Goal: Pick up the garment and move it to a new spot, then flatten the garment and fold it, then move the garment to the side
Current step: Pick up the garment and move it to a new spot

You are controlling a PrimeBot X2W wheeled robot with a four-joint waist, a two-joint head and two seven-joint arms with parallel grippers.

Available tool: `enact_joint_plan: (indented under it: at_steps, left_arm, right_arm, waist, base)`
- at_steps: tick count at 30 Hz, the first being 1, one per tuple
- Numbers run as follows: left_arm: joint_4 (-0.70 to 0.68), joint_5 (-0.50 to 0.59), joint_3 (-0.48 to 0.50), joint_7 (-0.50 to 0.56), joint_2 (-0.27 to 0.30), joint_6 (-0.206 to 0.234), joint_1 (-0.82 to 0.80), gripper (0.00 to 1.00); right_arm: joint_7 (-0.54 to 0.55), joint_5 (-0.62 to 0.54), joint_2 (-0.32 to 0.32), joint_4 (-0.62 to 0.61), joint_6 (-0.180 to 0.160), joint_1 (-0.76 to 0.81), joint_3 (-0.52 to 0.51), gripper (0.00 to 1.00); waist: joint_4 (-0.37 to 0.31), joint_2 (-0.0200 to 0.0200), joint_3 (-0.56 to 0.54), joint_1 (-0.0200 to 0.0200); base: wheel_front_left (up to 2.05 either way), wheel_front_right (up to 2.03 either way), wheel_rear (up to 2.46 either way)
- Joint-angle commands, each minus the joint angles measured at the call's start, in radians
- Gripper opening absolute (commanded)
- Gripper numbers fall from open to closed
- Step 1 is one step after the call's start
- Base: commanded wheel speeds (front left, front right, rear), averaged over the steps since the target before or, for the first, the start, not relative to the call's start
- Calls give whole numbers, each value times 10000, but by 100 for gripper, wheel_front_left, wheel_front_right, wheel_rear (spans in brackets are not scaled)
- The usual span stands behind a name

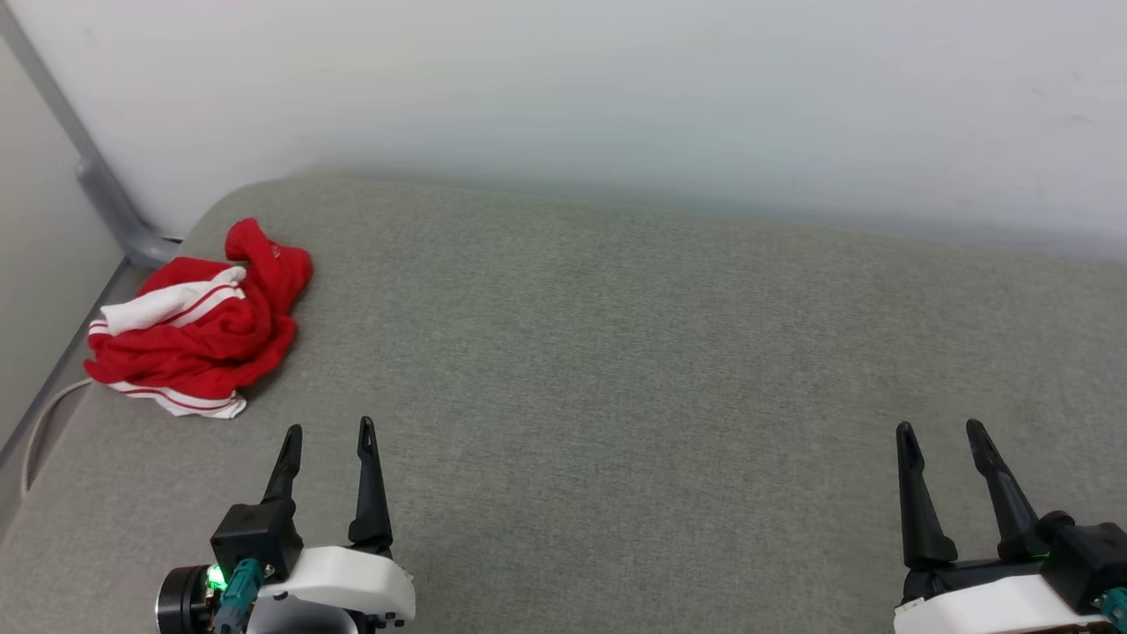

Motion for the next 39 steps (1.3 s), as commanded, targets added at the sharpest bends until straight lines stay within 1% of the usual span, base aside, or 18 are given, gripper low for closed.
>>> enact_joint_plan:
  at_steps: [1,16,24,28,34,36,39]
  left_arm:
    - [5,58,62,-28,18,12,-79,100]
    - [29,95,424,-28,17,69,128,100]
    - [14,-2,518,-28,17,125,189,100]
    - [-31,-50,649,-28,17,154,234,100]
    - [-66,-109,754,-28,15,194,286,100]
    - [-17,-163,836,-28,17,169,225,100]
    - [66,-148,1084,-28,17,2,-86,100]
  right_arm:
    - [-25,-3,13,-20,-7,119,17,100]
    - [-25,-153,13,-51,-7,196,190,100]
    - [-25,-231,11,-58,-7,139,265,100]
    - [-25,-259,11,-4,-7,18,395,100]
    - [-25,-264,13,61,-7,-130,504,100]
    - [-25,-246,13,46,-7,-117,483,100]
    - [-25,-254,13,5,-7,-17,416,100]
  waist:
    - [421,0,34,0]
    - [2512,0,-11,0]
    - [3357,0,68,0]
    - [3495,0,126,0]
    - [3518,0,164,0]
    - [3501,0,148,0]
    - [3447,0,146,0]
  base:
    - [0,0,0]
    - [0,0,0]
    - [0,0,0]
    - [0,0,0]
    - [0,0,0]
    - [0,0,0]
    - [0,0,0]
